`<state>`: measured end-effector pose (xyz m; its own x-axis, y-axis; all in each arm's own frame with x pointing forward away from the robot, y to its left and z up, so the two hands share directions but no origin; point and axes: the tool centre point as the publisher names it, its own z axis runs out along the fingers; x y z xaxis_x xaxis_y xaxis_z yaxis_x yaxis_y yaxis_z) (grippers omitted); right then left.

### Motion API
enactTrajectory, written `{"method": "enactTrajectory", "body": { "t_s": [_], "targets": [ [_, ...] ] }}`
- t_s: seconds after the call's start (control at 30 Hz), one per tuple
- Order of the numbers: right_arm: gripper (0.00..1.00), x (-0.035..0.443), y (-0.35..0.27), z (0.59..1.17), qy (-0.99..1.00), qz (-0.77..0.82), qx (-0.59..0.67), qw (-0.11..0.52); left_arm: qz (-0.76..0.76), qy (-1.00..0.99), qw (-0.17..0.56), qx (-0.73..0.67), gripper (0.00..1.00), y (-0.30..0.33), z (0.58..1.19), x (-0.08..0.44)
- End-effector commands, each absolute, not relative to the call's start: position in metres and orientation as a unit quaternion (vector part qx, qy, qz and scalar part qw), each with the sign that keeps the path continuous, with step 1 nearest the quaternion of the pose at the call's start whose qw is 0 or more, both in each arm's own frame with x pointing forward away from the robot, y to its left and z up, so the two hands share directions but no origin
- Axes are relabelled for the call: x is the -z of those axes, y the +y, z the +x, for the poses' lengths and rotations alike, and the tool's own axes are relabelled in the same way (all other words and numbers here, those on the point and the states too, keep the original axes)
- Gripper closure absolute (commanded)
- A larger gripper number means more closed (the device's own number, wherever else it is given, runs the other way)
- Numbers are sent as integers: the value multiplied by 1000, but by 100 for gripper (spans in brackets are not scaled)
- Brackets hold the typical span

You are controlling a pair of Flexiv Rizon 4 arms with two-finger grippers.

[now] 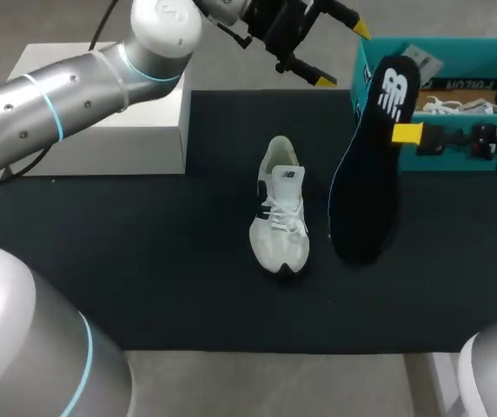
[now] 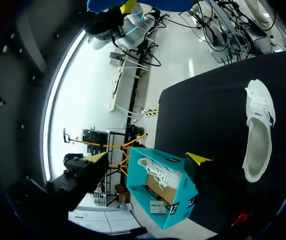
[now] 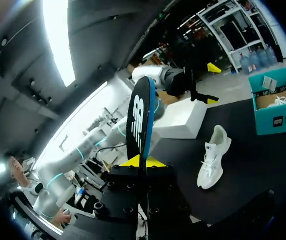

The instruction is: Take the shoe out of the shoebox, open the shoe tongue, remove and reinsert the insole, then place the shoe into the shoebox

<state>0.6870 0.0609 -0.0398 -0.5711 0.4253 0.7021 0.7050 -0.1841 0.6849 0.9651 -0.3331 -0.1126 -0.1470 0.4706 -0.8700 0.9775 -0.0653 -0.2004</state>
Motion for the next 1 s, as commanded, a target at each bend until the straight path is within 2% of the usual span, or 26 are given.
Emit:
{"method": "enactTrajectory", "body": {
  "t_s": [0.03, 0.3, 0.57, 0.77, 1.0],
  "targets": [
    [100, 58, 52, 746, -585, -436, 670, 138, 576, 601, 320, 453, 0, -323, 956, 112],
    [100, 68, 22, 812, -571, -494, 629, 187, 603, 548, 354, 459, 0, -317, 946, 100],
    [100, 76, 10, 861, -534, -532, 591, 287, 640, 495, 372, 454, 0, -316, 935, 98],
    [100, 81, 14, 881, -534, -544, 540, 357, 648, 468, 394, 454, 0, -313, 925, 96],
    [100, 82, 4, 899, -559, -552, 478, 393, 643, 451, 422, 453, 0, -314, 910, 89]
  ]
}}
